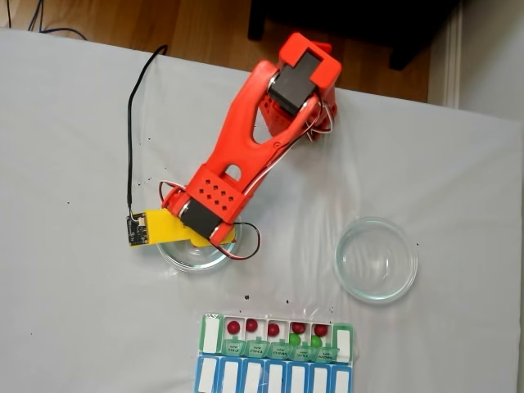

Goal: Sort medicines into box.

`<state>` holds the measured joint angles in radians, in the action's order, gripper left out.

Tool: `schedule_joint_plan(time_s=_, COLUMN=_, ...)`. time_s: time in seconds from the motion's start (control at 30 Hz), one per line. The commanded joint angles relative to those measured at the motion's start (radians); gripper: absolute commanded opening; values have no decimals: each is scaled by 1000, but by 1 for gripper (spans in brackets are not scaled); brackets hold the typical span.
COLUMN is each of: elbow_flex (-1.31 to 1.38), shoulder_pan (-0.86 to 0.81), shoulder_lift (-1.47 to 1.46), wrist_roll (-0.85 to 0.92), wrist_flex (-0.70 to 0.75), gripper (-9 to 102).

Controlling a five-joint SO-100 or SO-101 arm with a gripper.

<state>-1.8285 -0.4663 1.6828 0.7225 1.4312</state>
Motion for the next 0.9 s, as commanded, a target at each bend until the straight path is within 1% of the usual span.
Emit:
schedule_joint_plan(time_s=0.0, elbow_flex=-2, shoulder_pan=3, shoulder_lift=57, wrist_roll=3, wrist_flex=-3, gripper=11)
schedule_joint_plan(time_s=0.2, elbow_flex=-11, shoulder_pan=3, shoulder_lift=63, wrist_roll=14, wrist_flex=-9, gripper=9)
schedule_joint_plan(time_s=0.47, elbow_flex=-17, shoulder_pan=11, shoulder_lift=63, wrist_roll=9, wrist_flex=-18, gripper=2)
schedule_joint_plan(time_s=0.87, elbow_flex=-2, shoulder_pan=5, shoulder_lift=104, wrist_roll=28, wrist_flex=-20, gripper=2)
